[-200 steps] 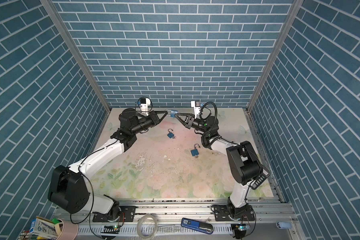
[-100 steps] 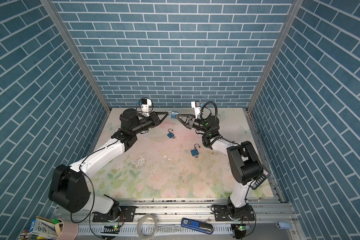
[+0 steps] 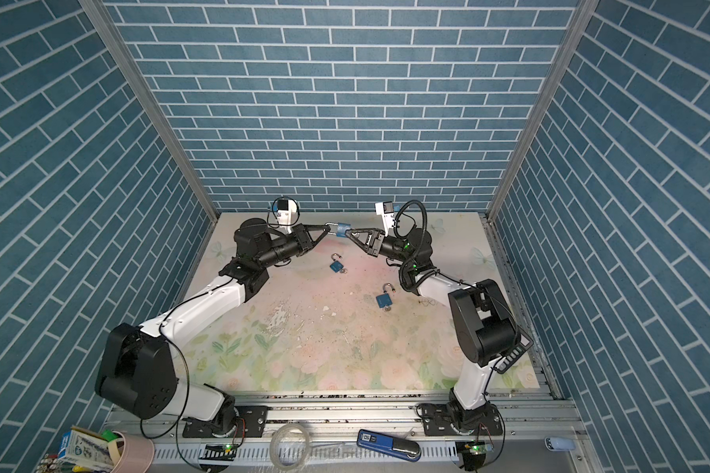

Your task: Lock with the key

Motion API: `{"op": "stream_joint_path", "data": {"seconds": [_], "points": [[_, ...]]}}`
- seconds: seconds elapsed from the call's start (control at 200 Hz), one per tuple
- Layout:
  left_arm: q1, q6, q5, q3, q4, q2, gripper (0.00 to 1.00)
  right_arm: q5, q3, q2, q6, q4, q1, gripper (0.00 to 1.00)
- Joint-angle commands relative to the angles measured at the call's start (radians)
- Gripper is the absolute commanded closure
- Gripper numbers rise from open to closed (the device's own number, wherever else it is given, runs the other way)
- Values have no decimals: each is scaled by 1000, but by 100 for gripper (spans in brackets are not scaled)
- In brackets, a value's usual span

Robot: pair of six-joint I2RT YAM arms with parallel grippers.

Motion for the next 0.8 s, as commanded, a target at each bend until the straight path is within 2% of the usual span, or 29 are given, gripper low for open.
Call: {"op": "stream_joint_path", "data": {"seconds": [0.0, 0.16, 0.485, 0.795], "points": [[23, -16, 70, -31, -31, -22, 100, 58, 15, -89, -26, -4, -17, 100], [23, -21, 86, -22, -34, -25, 100, 57, 18, -110, -99, -93, -17, 100], [22, 7, 75, -19, -33, -2, 100, 46, 31, -81, -9, 2, -14, 100], [-3, 88, 45, 23, -106, -4, 100, 22, 69, -45, 85, 66, -8, 100]]}}
